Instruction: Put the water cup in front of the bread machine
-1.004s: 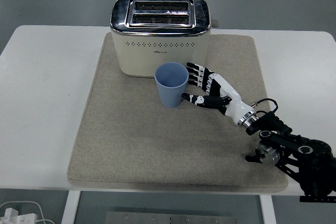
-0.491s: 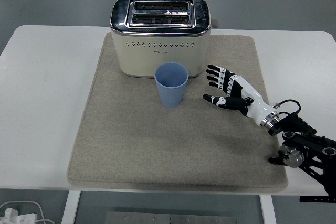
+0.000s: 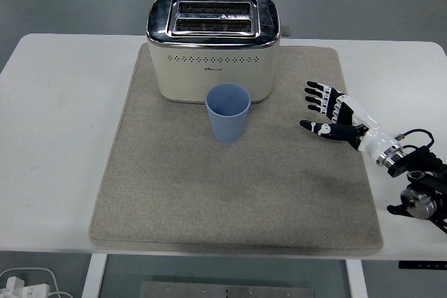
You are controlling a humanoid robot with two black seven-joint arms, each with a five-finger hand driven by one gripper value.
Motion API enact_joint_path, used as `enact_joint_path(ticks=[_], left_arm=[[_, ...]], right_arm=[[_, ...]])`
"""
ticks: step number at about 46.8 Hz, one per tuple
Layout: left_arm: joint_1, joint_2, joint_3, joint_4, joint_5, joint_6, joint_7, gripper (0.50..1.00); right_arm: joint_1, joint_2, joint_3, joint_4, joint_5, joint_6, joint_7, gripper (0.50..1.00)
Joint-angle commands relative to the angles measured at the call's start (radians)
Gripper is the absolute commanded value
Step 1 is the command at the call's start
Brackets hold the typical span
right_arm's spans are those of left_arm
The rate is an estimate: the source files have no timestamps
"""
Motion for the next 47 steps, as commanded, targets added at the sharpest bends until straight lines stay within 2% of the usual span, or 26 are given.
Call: enact_joint_path(ticks=[1,7,13,17,25,39,47], left_arm=[[0.000,0.000,0.000,0.000,0.000,0.000,0.000,1.000],[0.000,0.000,0.000,0.002,0.000,0.000,0.000,1.000],[0.000,0.000,0.000,0.002,0.000,0.000,0.000,1.000],[0.000,0.000,0.000,0.003,0.000,0.000,0.000,1.000],[0.000,0.000,0.000,0.002,0.000,0.000,0.002,1.000],[0.000,0.000,0.000,0.002,0.000,0.000,0.002,1.000],[0.000,0.000,0.000,0.000,0.000,0.000,0.002,1.000]], right_arm=[[0.001,-0.013,0.006,-0.003,0.005,0.000,0.000,0.921],[0.007,-0.021,0.003,-0.015,0.083,0.008,0.000,0.923],[0.015,-0.036,0.005,-0.059,0.112,0.063,0.000,0.921],[0.019,-0.038,0.006,-0.098,0.141,0.077,0.000,0.921],[0.049,-0.046,0.008,-0.162,0.258,0.132,0.000,0.921],[0.105,-0.001,0.009,-0.311,0.511,0.122,0.000,0.921],[0.122,0.029,0.011,-0.354,0.578,0.096,-0.083,0.921]])
